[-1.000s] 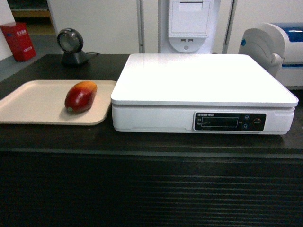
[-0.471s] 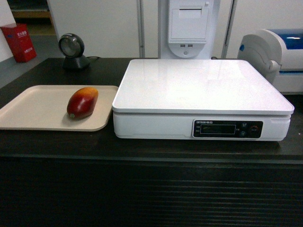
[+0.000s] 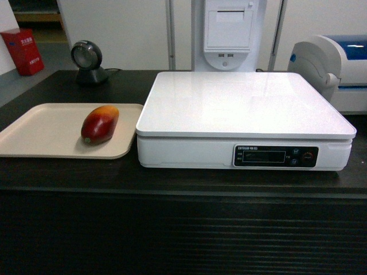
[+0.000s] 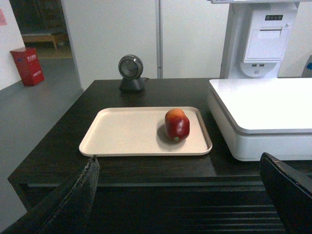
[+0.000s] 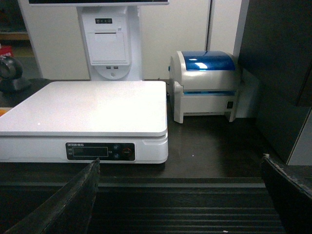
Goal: Place dark red mango on scale at checkout
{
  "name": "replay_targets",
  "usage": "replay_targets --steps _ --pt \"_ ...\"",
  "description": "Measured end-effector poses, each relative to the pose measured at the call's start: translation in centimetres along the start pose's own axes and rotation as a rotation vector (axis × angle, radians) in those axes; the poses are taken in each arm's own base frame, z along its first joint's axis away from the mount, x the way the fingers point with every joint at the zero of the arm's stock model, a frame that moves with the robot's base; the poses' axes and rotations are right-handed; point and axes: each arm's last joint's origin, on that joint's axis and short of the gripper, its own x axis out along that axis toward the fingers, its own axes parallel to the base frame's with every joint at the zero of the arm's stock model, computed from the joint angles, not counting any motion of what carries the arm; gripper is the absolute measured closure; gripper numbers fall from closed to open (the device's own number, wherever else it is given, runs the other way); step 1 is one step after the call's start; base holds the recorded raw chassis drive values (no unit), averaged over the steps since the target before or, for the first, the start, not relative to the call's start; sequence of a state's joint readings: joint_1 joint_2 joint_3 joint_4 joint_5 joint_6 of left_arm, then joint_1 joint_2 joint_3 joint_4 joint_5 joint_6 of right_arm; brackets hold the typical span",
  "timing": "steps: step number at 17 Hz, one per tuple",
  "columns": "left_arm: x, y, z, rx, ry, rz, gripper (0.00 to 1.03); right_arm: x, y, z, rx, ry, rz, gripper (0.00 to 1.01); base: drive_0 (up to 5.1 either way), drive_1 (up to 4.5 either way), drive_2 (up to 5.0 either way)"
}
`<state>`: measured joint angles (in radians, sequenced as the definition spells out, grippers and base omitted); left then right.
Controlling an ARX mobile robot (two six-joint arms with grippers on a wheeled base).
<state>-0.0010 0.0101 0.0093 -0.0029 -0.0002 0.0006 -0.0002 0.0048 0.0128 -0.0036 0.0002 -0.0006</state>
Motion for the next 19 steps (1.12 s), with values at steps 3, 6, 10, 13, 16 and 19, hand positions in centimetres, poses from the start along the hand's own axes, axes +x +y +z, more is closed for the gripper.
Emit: replay_targets --steps 3,6,10,13,16,19 --pt "0.0 0.0 0.0 0.0 0.0 0.0 0.05 0.0 0.0 0.0 0.0 0.0 0.0 0.03 0.0 0.0 0.0" --pt "0.0 0.0 0.0 0.0 0.0 0.0 0.05 0.0 0.0 0.0 0.0 0.0 0.0 0.03 0.0 0.0 0.0" --pt "1.3 0.3 1.4 -0.219 0.18 0.234 0.05 0.0 0.0 0.0 0.0 0.0 -0.001 0.03 0.0 0.0 0.0" --pt "4.6 2.1 3.2 -0.251 0.129 0.177 0.05 0.0 0.0 0.0 0.0 0.0 0.0 0.03 0.0 0.0 0.0" --pt "10.6 3.5 4.3 -0.207 0.136 0.1 0.05 0.0 0.0 0.0 0.0 0.0 0.0 0.03 0.0 0.0 0.0" --pt "17.8 3.2 2.9 -0.224 0.309 -0.029 0.05 0.0 0.0 0.0 0.0 0.0 0.0 0.03 0.0 0.0 0.0"
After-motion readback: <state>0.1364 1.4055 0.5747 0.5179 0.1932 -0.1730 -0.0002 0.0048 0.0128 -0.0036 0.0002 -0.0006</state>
